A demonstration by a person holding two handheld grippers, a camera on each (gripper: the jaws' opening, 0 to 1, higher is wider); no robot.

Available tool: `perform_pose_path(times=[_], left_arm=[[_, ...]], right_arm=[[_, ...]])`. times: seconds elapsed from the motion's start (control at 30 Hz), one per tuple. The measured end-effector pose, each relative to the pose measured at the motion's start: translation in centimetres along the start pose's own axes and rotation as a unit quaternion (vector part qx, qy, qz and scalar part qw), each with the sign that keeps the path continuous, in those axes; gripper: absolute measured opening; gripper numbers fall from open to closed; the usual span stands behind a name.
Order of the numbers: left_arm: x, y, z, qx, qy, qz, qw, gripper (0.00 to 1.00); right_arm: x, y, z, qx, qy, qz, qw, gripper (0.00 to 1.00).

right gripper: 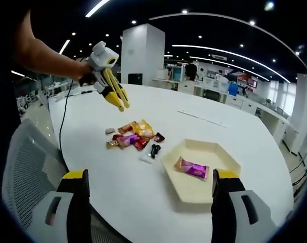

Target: Place the target food into the container with the food tongs after gripping and lifting it, then release it inside without dropping or visibly crushing the food.

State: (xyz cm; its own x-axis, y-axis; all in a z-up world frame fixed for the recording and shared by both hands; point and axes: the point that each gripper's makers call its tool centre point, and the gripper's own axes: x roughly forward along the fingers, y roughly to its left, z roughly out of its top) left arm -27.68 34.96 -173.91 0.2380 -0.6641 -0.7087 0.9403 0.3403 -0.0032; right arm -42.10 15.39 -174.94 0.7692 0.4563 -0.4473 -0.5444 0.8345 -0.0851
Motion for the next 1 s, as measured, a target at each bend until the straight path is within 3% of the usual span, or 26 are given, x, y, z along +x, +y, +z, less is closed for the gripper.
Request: perform_pose_path(times=[0.23,0.53,0.67,1.0], left_arm=[[-2.0,0.6,-2.8,-0.011,0.006,0.020,0.9997,0.23],[-3.9,0.4,-4.3,-0.032,-0.012,0.043,0.9985,0.23],[-4.0,0.2,-5.0,-0.032,-0.007,0.047,0.9983,0.23],[-3.5,0.3,-6.0,-0.039,-0.001,0.052,0.9979,0.24]], right_arm=[[0.1,0.2,-0.3,0.000,0.005,0.006,1.0000,0.99],[0.0,0.0,0.1,-0.005,-0.004,0.000,1.0000,1.00],[0.0,0.0,0.2,-0.003,-0.008,0.001,1.0000,1.00],[-0.6,0.5,2.4,-0.009,-0.068,0.012,0.9976,1.00]])
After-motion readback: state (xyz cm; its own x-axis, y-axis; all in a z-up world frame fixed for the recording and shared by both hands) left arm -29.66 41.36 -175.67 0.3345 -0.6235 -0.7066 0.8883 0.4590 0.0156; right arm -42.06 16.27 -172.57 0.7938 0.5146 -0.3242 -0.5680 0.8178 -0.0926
